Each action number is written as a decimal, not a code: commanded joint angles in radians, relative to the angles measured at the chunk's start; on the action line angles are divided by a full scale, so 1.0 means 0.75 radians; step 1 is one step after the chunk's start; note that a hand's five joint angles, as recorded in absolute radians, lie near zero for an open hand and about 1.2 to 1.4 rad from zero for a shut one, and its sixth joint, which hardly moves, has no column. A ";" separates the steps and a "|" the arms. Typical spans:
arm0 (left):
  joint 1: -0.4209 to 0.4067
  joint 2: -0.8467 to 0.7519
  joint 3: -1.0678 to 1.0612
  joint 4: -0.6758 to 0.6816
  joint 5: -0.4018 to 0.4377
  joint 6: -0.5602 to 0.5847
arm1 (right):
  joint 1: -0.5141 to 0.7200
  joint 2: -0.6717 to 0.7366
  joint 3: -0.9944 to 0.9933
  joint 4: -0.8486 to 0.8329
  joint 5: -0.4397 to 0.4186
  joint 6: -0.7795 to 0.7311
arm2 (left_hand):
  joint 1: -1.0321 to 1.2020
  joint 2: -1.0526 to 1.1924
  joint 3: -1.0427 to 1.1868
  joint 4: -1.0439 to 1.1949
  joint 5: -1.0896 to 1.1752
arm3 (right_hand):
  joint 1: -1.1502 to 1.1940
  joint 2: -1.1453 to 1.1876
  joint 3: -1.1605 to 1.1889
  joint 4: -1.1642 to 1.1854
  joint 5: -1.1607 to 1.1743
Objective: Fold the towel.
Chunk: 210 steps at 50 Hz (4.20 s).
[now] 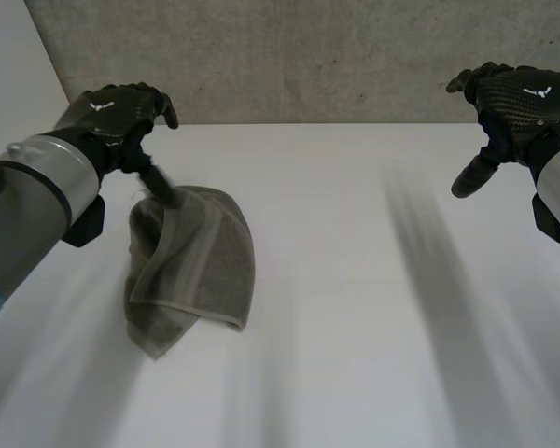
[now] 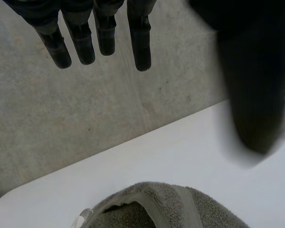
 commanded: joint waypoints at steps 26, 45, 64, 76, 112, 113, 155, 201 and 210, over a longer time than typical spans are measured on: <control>0.051 -0.541 0.038 0.245 0.004 0.116 | 0.029 0.102 0.051 0.000 -0.039 -0.197 | 1.536 1.539 1.535 1.532 1.559 | -0.066 -0.108 -0.383 -0.385 -0.084; -0.620 -0.743 0.267 0.238 -0.005 -0.034 | 0.002 0.031 0.012 0.002 -0.037 -0.324 | 1.536 1.539 1.535 1.532 1.559 | -0.066 -0.108 -0.383 -0.385 -0.084; -0.454 -0.453 0.091 0.122 0.012 -0.208 | 0.025 0.043 0.027 0.030 -0.039 -0.332 | -0.029 -0.026 -0.030 -0.034 -0.007 | -0.066 -0.108 -0.383 -0.385 -0.084; -0.305 -0.420 -0.025 0.138 0.012 -0.199 | 0.112 0.149 0.045 0.127 -0.076 -0.328 | -0.041 -0.038 -0.042 -0.045 -0.018 | -0.066 -0.108 -0.383 -0.385 -0.084; -0.219 -0.733 0.058 0.402 0.004 0.029 | 0.196 0.380 0.066 0.008 -0.295 -0.138 | 1.536 1.539 1.535 1.532 1.559 | 1.563 1.521 1.246 1.244 1.545; -0.217 -0.725 0.089 0.402 -0.002 0.062 | 0.196 0.380 0.066 0.008 -0.295 -0.138 | 1.536 1.539 1.535 1.532 1.559 | 1.563 1.521 1.246 1.244 1.545; 0.076 -0.250 -0.678 0.527 0.241 0.112 | -0.051 0.380 0.268 0.018 -0.546 -0.692 | 1.536 1.539 1.535 1.532 1.559 | 0.966 0.923 0.648 0.646 0.948; 0.170 -0.522 -0.218 0.494 0.196 0.101 | 0.354 0.550 0.139 -0.327 -0.247 -0.246 | 0.390 0.393 0.389 0.385 0.412 | 0.390 0.348 0.073 0.071 0.372; 0.223 -0.578 -0.167 0.488 0.139 0.103 | 0.376 0.689 0.078 -0.483 -0.213 -0.252 | 0.089 0.092 0.088 0.084 0.111 | 0.433 0.391 0.116 0.114 0.415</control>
